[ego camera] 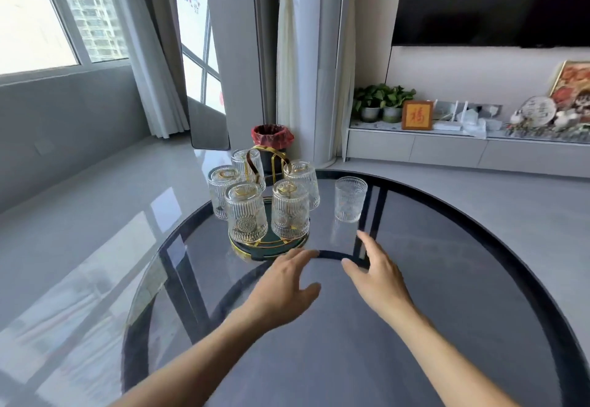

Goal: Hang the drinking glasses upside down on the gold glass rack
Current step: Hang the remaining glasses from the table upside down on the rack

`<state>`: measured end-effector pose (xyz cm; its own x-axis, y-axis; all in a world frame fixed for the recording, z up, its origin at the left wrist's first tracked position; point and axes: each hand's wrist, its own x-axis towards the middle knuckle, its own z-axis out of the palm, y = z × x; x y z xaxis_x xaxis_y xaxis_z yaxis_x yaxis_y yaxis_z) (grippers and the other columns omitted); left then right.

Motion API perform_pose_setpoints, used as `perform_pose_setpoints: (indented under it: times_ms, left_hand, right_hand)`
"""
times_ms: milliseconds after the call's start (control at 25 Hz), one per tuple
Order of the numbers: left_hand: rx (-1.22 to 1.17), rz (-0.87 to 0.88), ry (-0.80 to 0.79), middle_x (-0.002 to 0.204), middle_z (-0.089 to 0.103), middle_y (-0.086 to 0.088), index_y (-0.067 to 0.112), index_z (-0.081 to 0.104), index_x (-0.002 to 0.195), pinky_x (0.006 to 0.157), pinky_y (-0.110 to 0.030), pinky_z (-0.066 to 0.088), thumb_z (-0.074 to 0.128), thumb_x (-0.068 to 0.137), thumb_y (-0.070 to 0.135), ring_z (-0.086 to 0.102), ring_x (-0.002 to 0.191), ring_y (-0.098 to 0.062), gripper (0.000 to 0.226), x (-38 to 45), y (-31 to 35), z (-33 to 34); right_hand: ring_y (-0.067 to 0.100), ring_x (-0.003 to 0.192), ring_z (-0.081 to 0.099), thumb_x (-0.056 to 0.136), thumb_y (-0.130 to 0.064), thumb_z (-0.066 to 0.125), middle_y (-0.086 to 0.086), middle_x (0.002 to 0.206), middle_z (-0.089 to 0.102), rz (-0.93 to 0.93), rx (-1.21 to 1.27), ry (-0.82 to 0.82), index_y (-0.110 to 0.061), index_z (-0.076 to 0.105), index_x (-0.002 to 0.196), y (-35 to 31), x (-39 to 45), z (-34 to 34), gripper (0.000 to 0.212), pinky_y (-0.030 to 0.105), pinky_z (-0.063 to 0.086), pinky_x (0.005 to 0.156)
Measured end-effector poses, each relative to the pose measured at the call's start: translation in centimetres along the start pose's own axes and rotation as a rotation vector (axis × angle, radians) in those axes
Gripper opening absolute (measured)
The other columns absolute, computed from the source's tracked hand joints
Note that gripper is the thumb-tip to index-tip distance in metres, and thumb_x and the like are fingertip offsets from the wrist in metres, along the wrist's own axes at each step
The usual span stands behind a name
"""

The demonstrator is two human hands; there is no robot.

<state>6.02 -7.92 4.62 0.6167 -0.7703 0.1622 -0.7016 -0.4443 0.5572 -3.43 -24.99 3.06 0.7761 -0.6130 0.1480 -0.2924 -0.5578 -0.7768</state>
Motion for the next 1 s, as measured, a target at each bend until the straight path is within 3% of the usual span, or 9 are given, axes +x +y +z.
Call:
perform_pose_setpoints:
  times_ms: [120, 200, 280, 480, 640, 720, 880, 1000]
  left_hand:
    - [0.304, 0.014, -0.147, 0.163, 0.026, 0.0, 0.03, 0.028, 0.154, 0.121, -0.037, 0.016, 0.039, 0.096, 0.056, 0.022, 0.15, -0.022, 0.065, -0.6, -1.9, 5.1]
    - [0.402, 0.038, -0.175, 0.167, 0.009, -0.001, 0.035, 0.016, 0.156, 0.12, -0.037, -0.004, 0.02, 0.095, 0.065, 0.002, 0.154, -0.021, 0.068, -0.4, -3.0, 6.6]
    - [0.434, 0.093, -0.223, 0.167, 0.0, 0.001, 0.038, 0.008, 0.156, 0.118, -0.036, -0.012, 0.014, 0.093, 0.07, -0.007, 0.153, -0.019, 0.071, 0.7, -3.5, 6.9]
    - [0.454, 0.127, -0.222, 0.167, -0.004, 0.005, 0.042, 0.004, 0.156, 0.122, -0.038, -0.008, 0.013, 0.088, 0.078, -0.011, 0.153, -0.016, 0.077, 2.8, -4.1, 7.0]
    - [0.416, 0.132, -0.194, 0.165, -0.006, 0.006, 0.043, 0.003, 0.155, 0.123, -0.039, -0.009, 0.011, 0.087, 0.079, -0.013, 0.152, -0.014, 0.077, 2.7, -4.2, 7.0]
    - [0.412, 0.145, -0.188, 0.165, -0.005, 0.007, 0.042, 0.004, 0.155, 0.123, -0.04, -0.009, 0.012, 0.088, 0.079, -0.013, 0.152, -0.015, 0.077, 2.7, -4.5, 7.1]
    - [0.376, 0.117, -0.182, 0.167, -0.003, 0.006, 0.041, 0.007, 0.156, 0.123, -0.039, -0.009, 0.014, 0.088, 0.078, -0.013, 0.152, -0.014, 0.078, 2.4, -4.4, 7.3]
    - [0.36, 0.122, -0.179, 0.167, -0.001, 0.006, 0.04, 0.009, 0.155, 0.123, -0.041, -0.006, 0.016, 0.088, 0.078, -0.011, 0.153, -0.014, 0.077, 2.8, -4.6, 7.2]
  right_hand:
    - [0.02, 0.134, 0.041, 0.08, -0.043, 0.067, -0.003, 0.153, 0.037, 0.118, 0.129, 0.007, -0.035, 0.028, 0.146, 0.9, 0.5, -0.5, 0.077, 0.043, 0.039, 0.107]
    - [0.021, 0.132, 0.043, 0.076, -0.045, 0.07, -0.002, 0.153, 0.037, 0.129, 0.171, -0.003, -0.037, 0.025, 0.146, 1.6, 1.1, -0.6, 0.084, 0.044, 0.041, 0.105]
    - [0.023, 0.133, 0.043, 0.073, -0.044, 0.074, -0.001, 0.154, 0.035, 0.136, 0.19, 0.004, -0.037, 0.023, 0.147, 2.2, 2.3, -0.6, 0.09, 0.043, 0.042, 0.104]
    - [0.023, 0.137, 0.036, 0.068, -0.043, 0.078, -0.004, 0.158, 0.028, 0.141, 0.165, 0.067, -0.038, 0.016, 0.147, 3.2, 7.9, 0.2, 0.101, 0.047, 0.04, 0.106]
    - [0.021, 0.144, 0.025, 0.067, -0.033, 0.082, -0.001, 0.162, 0.013, 0.167, 0.15, 0.248, -0.03, 0.008, 0.151, 2.8, 12.3, 2.3, 0.112, 0.038, 0.031, 0.11]
    - [0.021, 0.146, 0.021, 0.066, -0.028, 0.082, 0.002, 0.163, 0.009, 0.203, 0.174, 0.313, -0.026, 0.005, 0.152, 2.5, 14.4, 3.5, 0.115, 0.042, 0.029, 0.113]
    - [0.023, 0.14, 0.032, 0.063, -0.028, 0.08, 0.0, 0.16, 0.024, 0.273, 0.251, 0.255, -0.031, 0.002, 0.151, 2.8, 17.6, 4.2, 0.118, 0.046, 0.033, 0.111]
    - [0.025, 0.135, 0.039, 0.067, -0.027, 0.08, 0.002, 0.155, 0.033, 0.307, 0.294, 0.192, -0.033, 0.004, 0.151, 3.2, 18.6, 4.3, 0.113, 0.041, 0.036, 0.107]
